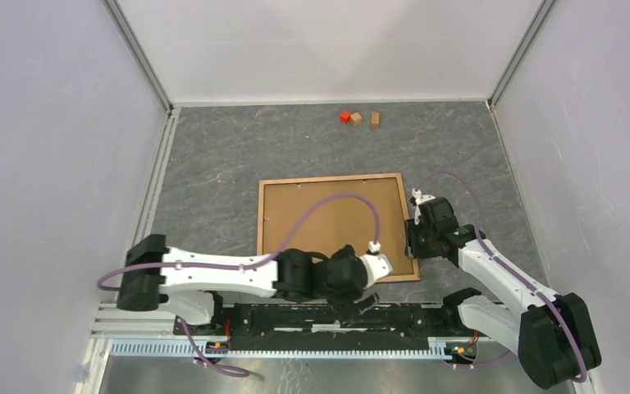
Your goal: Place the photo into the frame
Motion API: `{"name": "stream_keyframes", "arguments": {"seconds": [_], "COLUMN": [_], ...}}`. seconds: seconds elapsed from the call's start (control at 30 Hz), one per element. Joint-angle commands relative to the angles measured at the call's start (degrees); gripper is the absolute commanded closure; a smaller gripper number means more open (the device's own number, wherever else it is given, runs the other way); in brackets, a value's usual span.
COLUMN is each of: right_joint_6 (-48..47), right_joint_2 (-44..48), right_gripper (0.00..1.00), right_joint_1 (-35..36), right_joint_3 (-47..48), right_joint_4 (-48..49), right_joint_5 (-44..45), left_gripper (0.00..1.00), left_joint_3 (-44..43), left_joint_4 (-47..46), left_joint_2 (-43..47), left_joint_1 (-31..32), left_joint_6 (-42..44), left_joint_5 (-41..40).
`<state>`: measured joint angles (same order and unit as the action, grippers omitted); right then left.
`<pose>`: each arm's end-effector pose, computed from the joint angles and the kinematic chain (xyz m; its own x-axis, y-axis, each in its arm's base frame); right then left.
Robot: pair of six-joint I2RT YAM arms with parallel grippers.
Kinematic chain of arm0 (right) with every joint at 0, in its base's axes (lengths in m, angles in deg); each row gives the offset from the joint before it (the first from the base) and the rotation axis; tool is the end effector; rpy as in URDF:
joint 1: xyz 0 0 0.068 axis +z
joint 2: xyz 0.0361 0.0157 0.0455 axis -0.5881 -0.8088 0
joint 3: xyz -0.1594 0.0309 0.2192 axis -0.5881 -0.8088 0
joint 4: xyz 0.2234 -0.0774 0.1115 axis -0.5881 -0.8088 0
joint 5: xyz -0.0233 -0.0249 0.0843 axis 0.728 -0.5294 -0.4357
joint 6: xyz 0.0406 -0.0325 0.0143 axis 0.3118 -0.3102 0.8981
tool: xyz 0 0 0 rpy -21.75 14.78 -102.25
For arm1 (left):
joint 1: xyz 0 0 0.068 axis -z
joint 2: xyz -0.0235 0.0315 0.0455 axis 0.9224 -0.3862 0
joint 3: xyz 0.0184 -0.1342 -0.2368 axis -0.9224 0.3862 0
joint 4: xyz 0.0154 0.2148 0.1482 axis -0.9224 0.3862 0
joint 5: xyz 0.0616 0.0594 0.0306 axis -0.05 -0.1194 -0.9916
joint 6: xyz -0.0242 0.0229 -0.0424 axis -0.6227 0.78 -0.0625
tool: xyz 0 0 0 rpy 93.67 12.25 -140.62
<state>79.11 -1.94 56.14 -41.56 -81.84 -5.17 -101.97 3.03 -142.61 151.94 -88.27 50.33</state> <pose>0.1631 0.0607 0.1667 -0.8895 -0.0212 -0.4565 -0.1040 0.9821 0.1571 0.0334 -0.2868 0.2673 -0.3531 0.6796 -0.6430 0.9033 0.4266 -0.0451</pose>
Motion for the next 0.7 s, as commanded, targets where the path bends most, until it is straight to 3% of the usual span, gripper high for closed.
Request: {"name": "stream_keyframes", "arguments": {"seconds": [0.0,0.27,0.67], "right_joint_6": [0.61,-0.62,4.69], "right_joint_2": [-0.71,1.56,3.75], "right_gripper": [0.63,1.00,1.00], "right_joint_1": [-0.32,-0.27,-0.26], "right_joint_3": [-1.05,1.58,13.55], "right_joint_4": [2.85,0.07,-10.83], "right_joint_5": [0.32,-2.73,-2.85], "left_gripper": [0.02,0.01,0.03], "left_joint_3": [-5.81,-16.00,-21.40], "left_joint_4": [-2.36,2.41,2.75], "left_joint_2": [-7.19,-24.41,-35.83], "left_joint_1": [3.79,6.27,7.34], "left_joint_6": [8.89,14.79,19.57], "left_joint_5": [-8.03,-16.59,-33.32]}}
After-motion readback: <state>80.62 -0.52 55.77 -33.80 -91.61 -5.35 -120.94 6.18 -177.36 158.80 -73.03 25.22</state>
